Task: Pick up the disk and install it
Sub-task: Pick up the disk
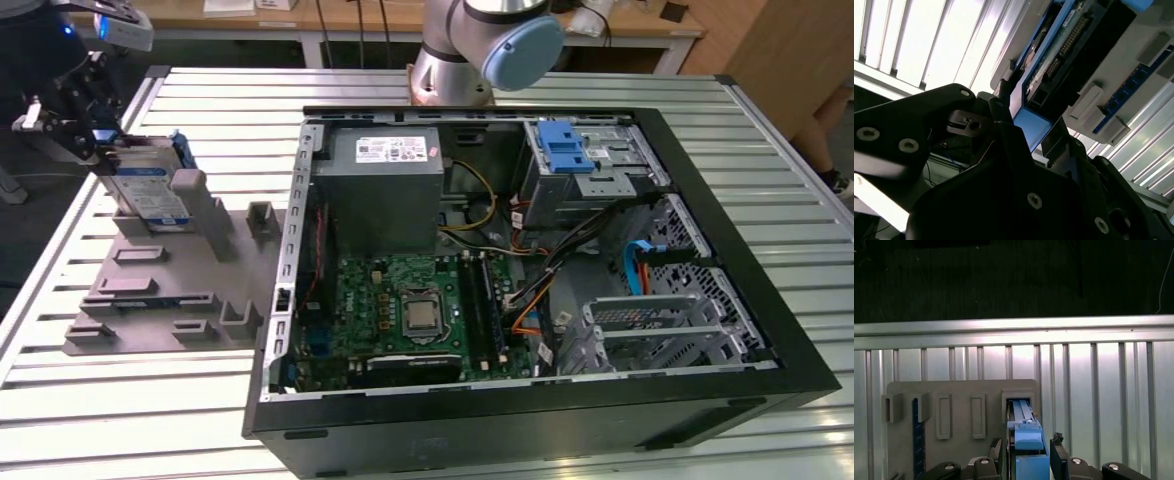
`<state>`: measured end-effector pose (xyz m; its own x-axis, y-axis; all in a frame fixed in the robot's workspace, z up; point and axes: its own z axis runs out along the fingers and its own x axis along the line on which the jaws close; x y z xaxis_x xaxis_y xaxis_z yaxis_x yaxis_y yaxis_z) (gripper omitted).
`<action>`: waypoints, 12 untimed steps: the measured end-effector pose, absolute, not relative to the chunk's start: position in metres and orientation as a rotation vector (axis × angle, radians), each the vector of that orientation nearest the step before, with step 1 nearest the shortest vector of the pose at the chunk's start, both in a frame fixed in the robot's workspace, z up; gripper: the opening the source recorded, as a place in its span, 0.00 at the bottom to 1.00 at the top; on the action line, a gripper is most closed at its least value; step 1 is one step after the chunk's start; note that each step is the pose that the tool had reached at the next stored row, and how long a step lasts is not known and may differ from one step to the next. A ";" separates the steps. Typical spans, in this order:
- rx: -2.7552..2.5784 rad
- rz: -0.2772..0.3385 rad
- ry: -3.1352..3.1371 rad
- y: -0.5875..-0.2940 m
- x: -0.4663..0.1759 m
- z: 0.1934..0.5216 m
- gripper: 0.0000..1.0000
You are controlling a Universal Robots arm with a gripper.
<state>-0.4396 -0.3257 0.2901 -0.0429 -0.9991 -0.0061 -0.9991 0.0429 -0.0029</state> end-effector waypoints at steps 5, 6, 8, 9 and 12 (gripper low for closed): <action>-2.169 0.003 2.264 -0.326 -0.440 0.290 0.42; -2.169 0.003 2.264 -0.326 -0.440 0.290 0.42; -2.168 0.003 2.264 -0.326 -0.440 0.290 0.42; -2.168 0.003 2.264 -0.326 -0.440 0.290 0.42; -2.169 0.002 2.264 -0.327 -0.440 0.290 0.43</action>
<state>-0.4396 -0.3273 0.2898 -0.0429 -0.9991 -0.0055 -0.9991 0.0429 -0.0033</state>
